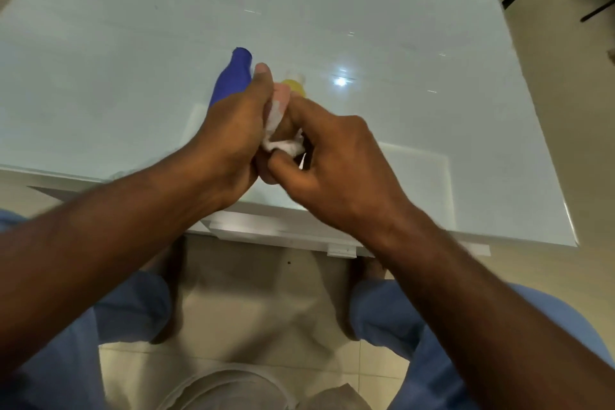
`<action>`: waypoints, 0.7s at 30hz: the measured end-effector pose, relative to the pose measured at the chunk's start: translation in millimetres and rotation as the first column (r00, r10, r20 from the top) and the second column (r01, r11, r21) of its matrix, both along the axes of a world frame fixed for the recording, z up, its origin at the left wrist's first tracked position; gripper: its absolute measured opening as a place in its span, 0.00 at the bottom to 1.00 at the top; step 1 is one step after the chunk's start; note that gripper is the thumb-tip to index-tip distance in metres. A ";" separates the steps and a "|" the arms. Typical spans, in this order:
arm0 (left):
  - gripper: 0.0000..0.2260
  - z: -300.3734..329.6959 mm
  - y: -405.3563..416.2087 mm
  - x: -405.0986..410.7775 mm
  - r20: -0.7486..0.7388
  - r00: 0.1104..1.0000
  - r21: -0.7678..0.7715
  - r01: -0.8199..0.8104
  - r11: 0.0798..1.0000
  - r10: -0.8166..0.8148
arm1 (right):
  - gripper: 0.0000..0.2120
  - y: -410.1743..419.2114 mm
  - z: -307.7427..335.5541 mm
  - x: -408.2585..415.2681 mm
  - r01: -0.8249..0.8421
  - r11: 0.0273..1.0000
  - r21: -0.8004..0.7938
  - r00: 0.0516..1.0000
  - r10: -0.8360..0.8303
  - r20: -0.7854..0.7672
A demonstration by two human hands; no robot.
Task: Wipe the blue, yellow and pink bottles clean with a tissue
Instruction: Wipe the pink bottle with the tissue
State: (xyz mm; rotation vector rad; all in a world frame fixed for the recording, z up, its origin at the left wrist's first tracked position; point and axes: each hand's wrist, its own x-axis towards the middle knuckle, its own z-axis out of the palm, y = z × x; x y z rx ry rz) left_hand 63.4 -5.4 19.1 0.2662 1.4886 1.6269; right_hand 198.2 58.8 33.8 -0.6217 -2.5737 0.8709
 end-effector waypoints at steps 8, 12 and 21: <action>0.24 -4.5 1.0 -4.3 -0.059 0.998 -0.006 0.014 1.000 -0.015 | 0.05 0.5 2.8 -1.2 0.046 0.998 -0.030 0.999 -0.046 0.001; 0.24 -4.8 2.3 -3.7 -0.071 0.997 -0.014 0.006 1.000 -0.007 | 0.05 13.4 3.0 -2.9 0.114 0.993 0.018 0.993 -0.114 0.000; 0.22 -1.2 5.1 5.0 -0.005 0.999 -0.054 0.039 0.998 -0.039 | 0.18 -9.5 -2.5 -1.0 -0.057 0.997 -0.056 0.998 0.059 0.024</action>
